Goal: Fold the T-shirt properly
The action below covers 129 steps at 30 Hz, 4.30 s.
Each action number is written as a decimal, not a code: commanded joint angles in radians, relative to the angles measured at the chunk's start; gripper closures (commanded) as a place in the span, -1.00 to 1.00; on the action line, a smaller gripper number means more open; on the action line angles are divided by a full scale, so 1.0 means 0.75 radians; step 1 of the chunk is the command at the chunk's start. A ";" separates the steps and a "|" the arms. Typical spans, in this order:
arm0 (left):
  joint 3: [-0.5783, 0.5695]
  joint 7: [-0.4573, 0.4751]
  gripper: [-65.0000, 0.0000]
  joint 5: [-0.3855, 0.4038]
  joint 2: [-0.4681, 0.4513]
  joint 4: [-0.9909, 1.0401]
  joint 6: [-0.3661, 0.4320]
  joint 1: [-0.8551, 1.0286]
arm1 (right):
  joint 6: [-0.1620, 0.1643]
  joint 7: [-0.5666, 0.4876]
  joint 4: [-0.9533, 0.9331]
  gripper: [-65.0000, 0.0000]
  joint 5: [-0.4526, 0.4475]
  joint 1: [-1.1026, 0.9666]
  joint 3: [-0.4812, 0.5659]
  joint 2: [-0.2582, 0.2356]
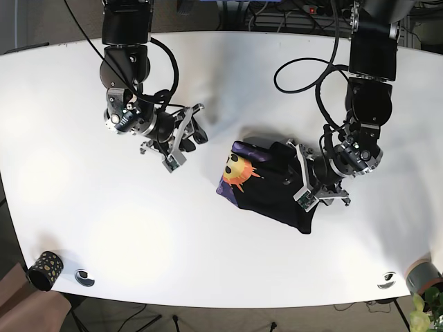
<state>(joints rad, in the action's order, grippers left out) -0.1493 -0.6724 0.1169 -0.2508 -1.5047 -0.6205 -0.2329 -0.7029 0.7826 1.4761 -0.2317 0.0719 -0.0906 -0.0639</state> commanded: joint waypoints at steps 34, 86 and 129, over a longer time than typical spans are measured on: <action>0.323 -0.111 0.12 0.017 0.106 -0.509 0.002 0.391 | 0.006 -0.513 -0.801 0.38 -0.013 0.523 0.398 0.056; 0.358 0.051 -0.43 0.017 0.039 0.211 0.260 0.404 | 0.006 -0.046 0.028 0.38 -0.017 0.097 0.108 0.096; 0.509 0.378 -0.43 0.019 -0.853 0.968 0.067 0.197 | 0.006 -0.046 0.408 0.38 -0.001 -0.128 -0.028 -0.065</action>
<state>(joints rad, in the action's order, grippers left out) 0.1848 -0.3904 0.1394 -0.8551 -0.7269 -0.5785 -0.0700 -0.6991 0.7712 1.7477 -0.2237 -0.0326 -0.0994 -0.1059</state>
